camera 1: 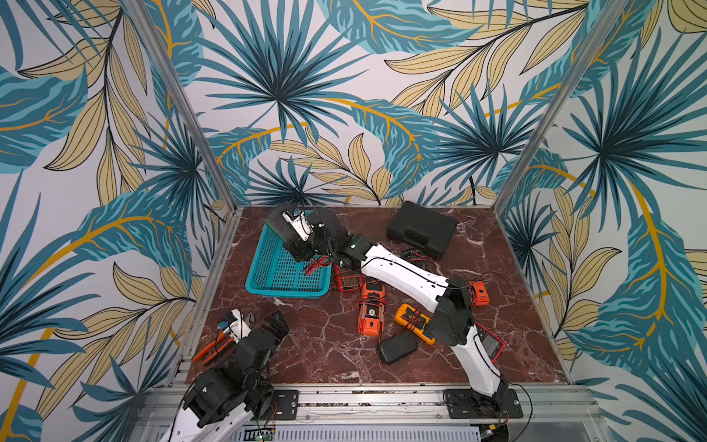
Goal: Put the multimeter into the basket
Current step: Place the multimeter in the basket.
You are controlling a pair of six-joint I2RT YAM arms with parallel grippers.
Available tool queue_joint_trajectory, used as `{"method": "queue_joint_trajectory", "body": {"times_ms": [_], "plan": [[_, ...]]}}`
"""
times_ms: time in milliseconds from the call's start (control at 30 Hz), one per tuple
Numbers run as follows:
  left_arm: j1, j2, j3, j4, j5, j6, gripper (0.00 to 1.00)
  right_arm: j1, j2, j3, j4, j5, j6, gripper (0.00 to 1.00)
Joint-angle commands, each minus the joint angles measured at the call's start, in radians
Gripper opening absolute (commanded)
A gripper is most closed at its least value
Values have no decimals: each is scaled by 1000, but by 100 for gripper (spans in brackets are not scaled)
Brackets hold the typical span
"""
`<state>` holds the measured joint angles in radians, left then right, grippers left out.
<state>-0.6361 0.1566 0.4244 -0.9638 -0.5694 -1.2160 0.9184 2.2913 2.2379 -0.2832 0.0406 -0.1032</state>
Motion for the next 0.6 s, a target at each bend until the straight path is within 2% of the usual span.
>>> {"method": "queue_joint_trajectory", "body": {"times_ms": [0,267,567], "plan": [[-4,-8,34,-26,-48,22,100,4,53,68,120,-103,-47,6],[-3,-8,81,-49,-91,53,100,5,221,191,-19,-181,-56,6],[-3,-8,149,-101,-132,100,100,6,194,106,-189,-243,-163,6]]}}
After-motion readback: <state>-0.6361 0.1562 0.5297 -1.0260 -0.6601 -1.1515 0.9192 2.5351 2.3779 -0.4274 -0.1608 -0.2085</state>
